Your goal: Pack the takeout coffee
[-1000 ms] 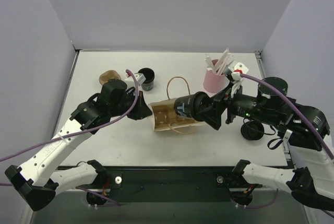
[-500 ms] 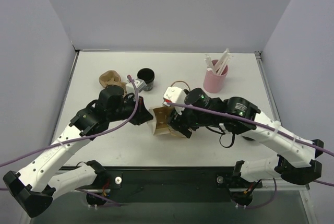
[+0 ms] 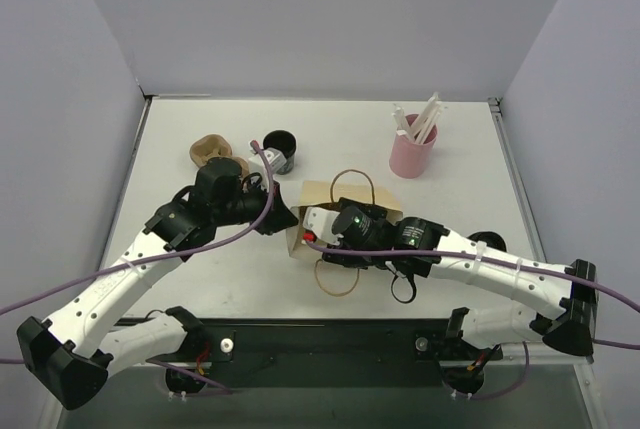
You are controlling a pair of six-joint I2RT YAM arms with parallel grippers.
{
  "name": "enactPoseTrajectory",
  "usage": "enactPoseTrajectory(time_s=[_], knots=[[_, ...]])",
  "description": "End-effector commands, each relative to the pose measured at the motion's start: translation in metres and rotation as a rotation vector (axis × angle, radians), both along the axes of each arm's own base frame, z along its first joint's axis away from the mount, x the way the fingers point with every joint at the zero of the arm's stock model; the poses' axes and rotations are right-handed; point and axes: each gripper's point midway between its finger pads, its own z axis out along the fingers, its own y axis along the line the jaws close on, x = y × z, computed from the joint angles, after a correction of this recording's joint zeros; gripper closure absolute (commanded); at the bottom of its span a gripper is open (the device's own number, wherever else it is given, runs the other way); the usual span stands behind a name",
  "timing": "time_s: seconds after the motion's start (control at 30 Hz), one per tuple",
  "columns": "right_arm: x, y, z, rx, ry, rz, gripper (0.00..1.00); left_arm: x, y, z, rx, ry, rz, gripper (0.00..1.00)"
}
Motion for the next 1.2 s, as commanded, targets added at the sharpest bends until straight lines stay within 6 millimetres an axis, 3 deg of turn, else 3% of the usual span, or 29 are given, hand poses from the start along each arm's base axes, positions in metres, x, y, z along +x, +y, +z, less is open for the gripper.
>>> enactPoseTrajectory(time_s=[0.0,0.13,0.3,0.43,0.7,1.17], knots=[[0.016,-0.011,0.006,0.030,-0.161,-0.032,0.67,-0.001,-0.015,0.024,-0.133,0.004,-0.022,1.00],[0.031,-0.012,-0.001,0.031,-0.208,-0.049,0.67,-0.005,-0.017,0.015,-0.143,0.049,-0.021,1.00],[0.034,-0.015,-0.015,-0.003,-0.206,-0.024,0.67,-0.007,-0.019,0.011,-0.136,0.086,-0.032,1.00],[0.043,-0.027,-0.024,-0.020,-0.183,-0.030,0.67,-0.010,-0.019,0.009,-0.143,0.099,-0.034,1.00],[0.040,-0.035,-0.046,-0.053,-0.098,0.074,0.66,-0.016,-0.019,0.001,-0.165,0.129,-0.033,1.00],[0.059,-0.027,-0.051,-0.089,-0.157,0.108,0.67,-0.021,-0.019,-0.001,-0.188,0.154,-0.027,1.00]])
